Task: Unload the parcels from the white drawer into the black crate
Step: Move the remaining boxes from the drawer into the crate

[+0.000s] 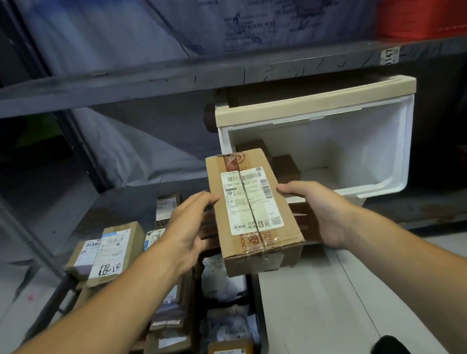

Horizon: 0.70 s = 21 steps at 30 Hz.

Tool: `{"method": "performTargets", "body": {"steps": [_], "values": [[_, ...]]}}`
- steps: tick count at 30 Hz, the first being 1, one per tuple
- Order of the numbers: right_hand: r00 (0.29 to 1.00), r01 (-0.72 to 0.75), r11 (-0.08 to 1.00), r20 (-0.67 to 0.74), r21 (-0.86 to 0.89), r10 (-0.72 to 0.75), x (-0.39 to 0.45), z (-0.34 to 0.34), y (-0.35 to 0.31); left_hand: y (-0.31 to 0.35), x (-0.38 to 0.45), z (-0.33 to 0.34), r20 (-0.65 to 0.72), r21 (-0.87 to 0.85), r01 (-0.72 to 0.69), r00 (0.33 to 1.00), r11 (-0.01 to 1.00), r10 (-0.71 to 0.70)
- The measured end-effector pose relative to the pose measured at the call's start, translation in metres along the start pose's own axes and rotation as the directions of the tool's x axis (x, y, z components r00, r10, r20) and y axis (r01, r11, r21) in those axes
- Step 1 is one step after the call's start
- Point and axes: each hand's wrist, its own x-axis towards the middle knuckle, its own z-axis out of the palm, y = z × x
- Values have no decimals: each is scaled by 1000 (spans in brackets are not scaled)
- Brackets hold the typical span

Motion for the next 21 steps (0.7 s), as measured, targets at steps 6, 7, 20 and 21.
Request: {"method": "performTargets", "body": {"steps": [6, 7, 20, 21], "values": [[999, -46, 997, 31, 56, 44, 0, 28, 3, 9, -7, -19, -118, 44, -33, 992, 999, 38], [998, -52, 996, 41, 70, 49, 2, 34, 4, 9, -7, -24, -138, 48, -32, 990, 998, 38], [993, -120, 993, -21, 10, 120, 37, 78, 67, -38, 12, -65, -150, 155, 98, 986, 983, -75], [991, -133, 991, -32, 6, 133, 40, 77, 77, -48, 15, -64, -143, 156, 117, 985, 981, -95]]}}
